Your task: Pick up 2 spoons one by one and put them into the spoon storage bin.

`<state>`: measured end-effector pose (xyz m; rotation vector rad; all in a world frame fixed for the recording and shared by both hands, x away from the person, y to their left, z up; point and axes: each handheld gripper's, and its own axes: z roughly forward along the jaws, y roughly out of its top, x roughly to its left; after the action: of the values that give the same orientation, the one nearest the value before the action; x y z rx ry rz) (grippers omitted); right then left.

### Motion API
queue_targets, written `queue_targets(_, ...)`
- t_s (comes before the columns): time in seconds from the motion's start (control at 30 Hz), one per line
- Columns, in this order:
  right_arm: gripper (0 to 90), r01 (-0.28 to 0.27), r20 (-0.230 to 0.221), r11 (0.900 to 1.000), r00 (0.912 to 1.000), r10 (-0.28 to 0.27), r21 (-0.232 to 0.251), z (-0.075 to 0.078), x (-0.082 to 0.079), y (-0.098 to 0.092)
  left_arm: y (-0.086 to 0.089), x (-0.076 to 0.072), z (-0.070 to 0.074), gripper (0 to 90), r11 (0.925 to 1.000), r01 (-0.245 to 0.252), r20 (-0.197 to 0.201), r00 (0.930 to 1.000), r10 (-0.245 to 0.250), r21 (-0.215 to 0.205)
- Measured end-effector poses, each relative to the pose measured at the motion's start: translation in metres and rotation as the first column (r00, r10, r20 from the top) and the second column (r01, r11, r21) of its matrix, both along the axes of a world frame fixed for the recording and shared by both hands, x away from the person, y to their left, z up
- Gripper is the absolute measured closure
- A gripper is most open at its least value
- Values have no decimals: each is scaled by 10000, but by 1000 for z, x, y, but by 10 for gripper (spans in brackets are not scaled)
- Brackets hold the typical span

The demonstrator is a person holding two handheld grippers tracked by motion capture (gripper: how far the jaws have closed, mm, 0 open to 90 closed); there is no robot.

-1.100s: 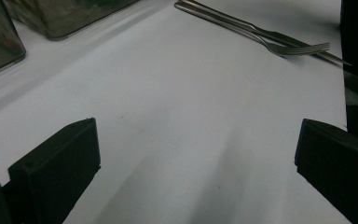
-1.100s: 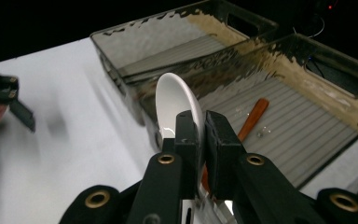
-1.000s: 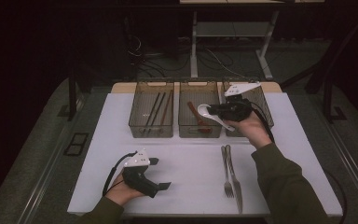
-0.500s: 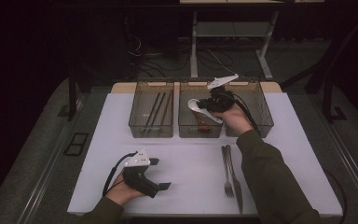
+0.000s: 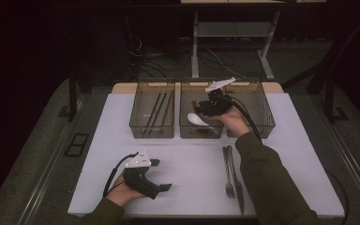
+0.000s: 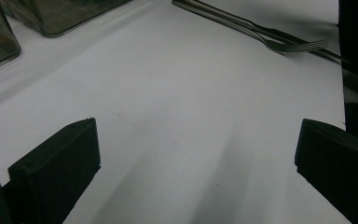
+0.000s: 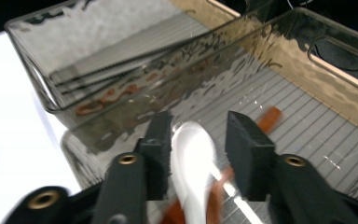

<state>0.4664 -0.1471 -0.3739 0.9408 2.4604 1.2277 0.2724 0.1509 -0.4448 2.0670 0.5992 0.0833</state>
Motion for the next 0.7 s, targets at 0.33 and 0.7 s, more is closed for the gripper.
queue_targets(0.33, 470, 147, 147, 9970, 9998, -158, 757, 15, -23, -20, 0, -1, 0, 0, 10000, -49, -25, 10000, 49, -38)
queue_targets(0.7, 645, 140, -179, 9971, 9998, -127, 753, 9, -55, -49, 0, -2, 0, 0, 10000, -72, -57, 10000, 72, -55)
